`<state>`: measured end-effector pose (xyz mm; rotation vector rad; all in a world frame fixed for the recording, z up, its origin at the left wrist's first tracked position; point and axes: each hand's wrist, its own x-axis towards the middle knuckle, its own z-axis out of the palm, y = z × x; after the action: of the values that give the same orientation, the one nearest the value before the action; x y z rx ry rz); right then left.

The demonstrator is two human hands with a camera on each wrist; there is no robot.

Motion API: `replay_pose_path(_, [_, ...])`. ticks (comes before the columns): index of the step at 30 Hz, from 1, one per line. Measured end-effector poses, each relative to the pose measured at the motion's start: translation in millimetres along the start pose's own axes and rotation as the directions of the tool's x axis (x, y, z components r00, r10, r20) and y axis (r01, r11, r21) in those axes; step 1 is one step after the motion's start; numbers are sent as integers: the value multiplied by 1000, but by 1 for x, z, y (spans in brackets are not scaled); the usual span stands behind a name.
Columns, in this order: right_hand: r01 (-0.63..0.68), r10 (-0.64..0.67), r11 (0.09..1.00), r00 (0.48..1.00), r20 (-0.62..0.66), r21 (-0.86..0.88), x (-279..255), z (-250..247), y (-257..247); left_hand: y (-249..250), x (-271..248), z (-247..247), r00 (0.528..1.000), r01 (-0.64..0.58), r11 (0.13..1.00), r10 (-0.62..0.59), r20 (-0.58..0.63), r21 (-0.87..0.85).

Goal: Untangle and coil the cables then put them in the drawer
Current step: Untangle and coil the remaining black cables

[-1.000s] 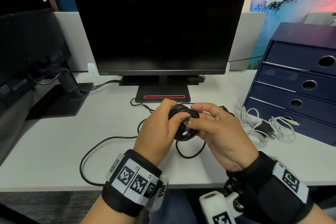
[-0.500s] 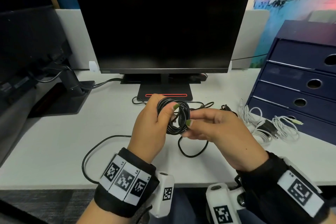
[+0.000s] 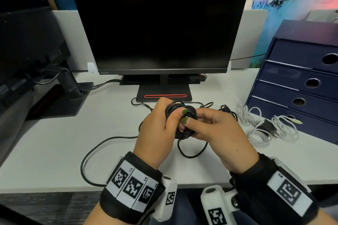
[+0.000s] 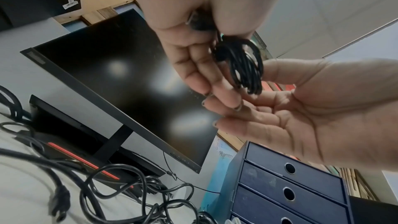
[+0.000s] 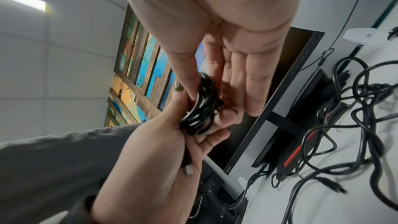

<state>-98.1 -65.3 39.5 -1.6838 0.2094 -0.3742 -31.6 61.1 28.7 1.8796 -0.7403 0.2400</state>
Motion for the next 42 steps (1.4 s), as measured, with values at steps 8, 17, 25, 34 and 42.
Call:
replay_pose_path(8, [-2,12,991,997,-74,131,1,7,6,1,1,3,996,-25,990,12,92,142])
replay_pose_path(17, [-115,67,923,988,141,367,1,-2,3,-5,1,-1,987,-60,998,64,148,-31])
replay_pose_path(25, [42,-76,983,980,185,179,-1,-7,-1,-1,1,-2,992,-57,994,67,108,-94])
replay_pose_path(34, [488,-512,801,859,25,-346,-8,2,3,-7,2,0,999,-24,1000,25,45,-20])
replay_pose_path(42, [608,-654,678,755,37,-413,-9,-1,-1,-4,7,-8,993,-4,976,-22,-114,-218])
